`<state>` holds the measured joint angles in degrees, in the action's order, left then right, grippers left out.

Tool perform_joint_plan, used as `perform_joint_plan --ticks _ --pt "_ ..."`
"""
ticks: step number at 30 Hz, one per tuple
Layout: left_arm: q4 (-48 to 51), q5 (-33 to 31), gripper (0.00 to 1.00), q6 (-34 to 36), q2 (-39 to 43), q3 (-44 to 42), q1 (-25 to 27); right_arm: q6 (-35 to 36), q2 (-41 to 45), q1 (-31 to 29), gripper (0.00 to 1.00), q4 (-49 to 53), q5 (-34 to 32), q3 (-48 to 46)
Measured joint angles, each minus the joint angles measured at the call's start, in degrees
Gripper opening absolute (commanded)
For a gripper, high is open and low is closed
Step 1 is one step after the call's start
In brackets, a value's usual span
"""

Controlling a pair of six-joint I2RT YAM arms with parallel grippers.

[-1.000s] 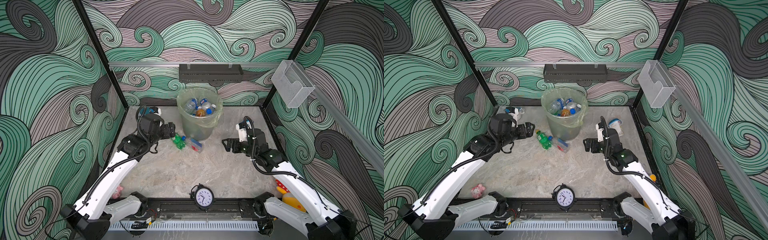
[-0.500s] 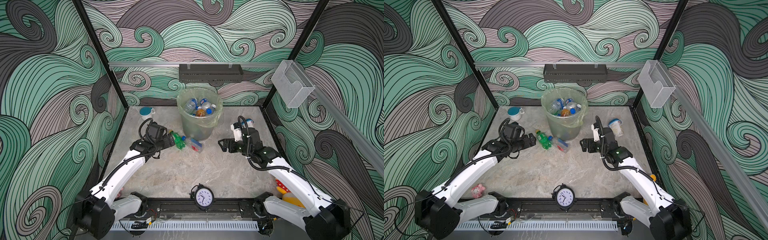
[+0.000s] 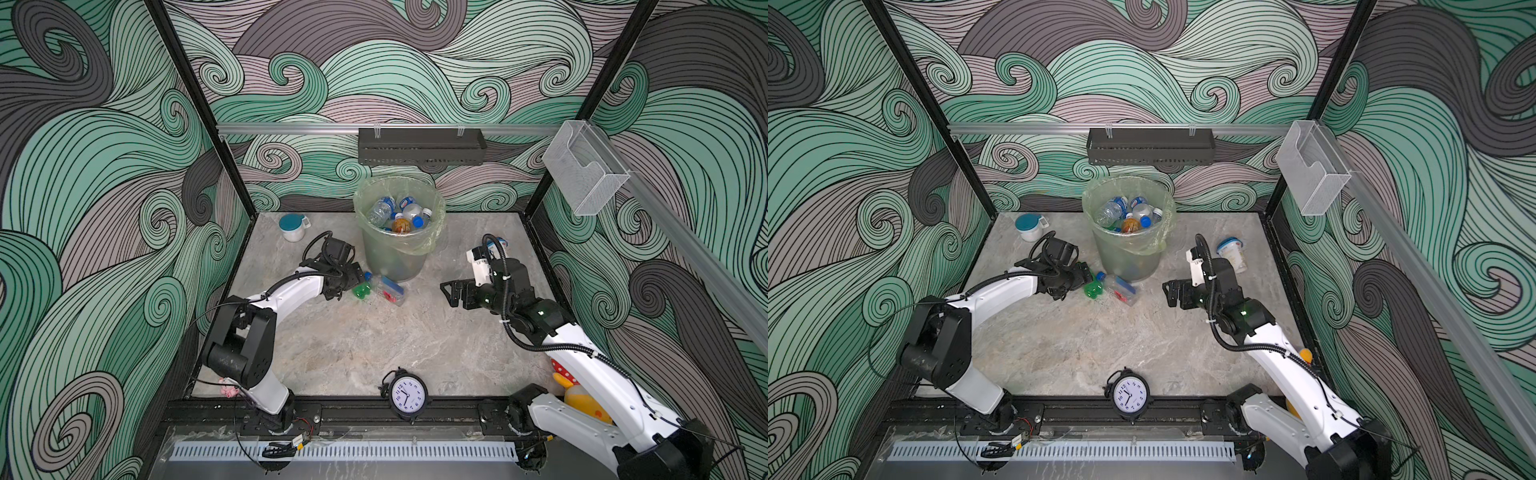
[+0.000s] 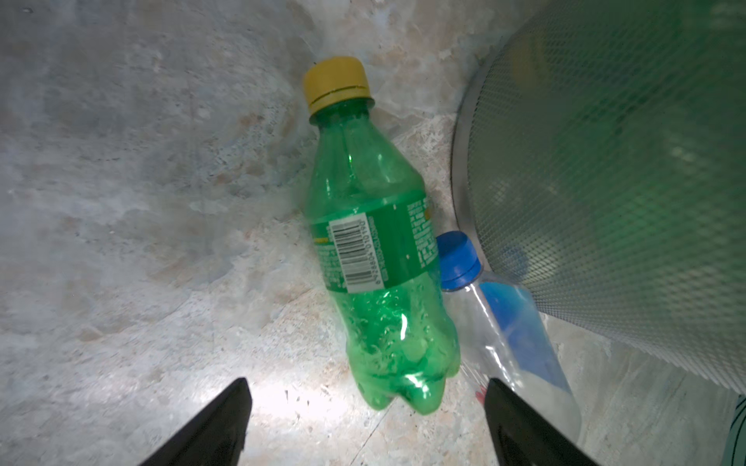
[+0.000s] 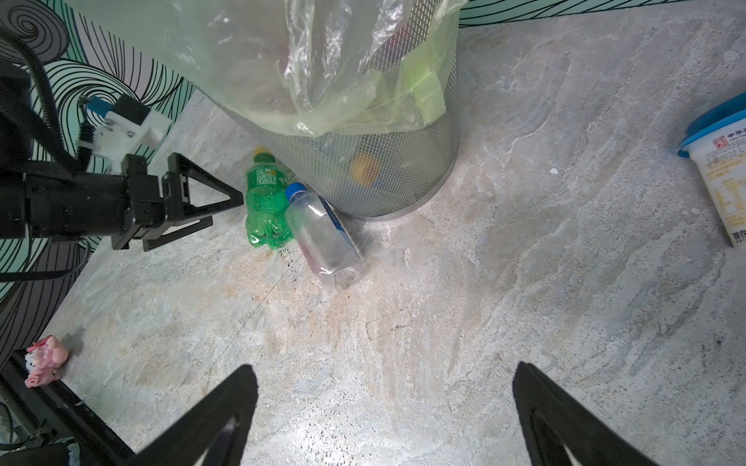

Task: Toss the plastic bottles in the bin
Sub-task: 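Grasp the green Sprite bottle with the left gripper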

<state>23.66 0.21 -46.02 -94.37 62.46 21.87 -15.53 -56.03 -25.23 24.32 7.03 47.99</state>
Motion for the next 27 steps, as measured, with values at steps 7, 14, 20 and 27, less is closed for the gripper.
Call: perform_joint_plan --ticks 7,14,20,27 --pt "-1.03 0.02 0.85 -1.05 -5.4 1.73 0.0 0.48 1.07 0.0 1.0 0.52 -0.81 -0.02" --pt "-0.92 0.0 0.73 -0.87 -9.44 2.32 0.0 0.52 1.01 0.0 1.0 0.79 -1.14 -0.02" --pt "-1.01 -0.2 0.63 -0.35 -9.44 2.12 0.0 0.5 0.92 0.0 1.0 0.79 -1.73 -0.02" --pt "-0.87 -1.27 0.57 1.36 -8.81 1.79 -0.04 0.48 0.11 0.0 1.0 0.79 -2.05 -0.02"
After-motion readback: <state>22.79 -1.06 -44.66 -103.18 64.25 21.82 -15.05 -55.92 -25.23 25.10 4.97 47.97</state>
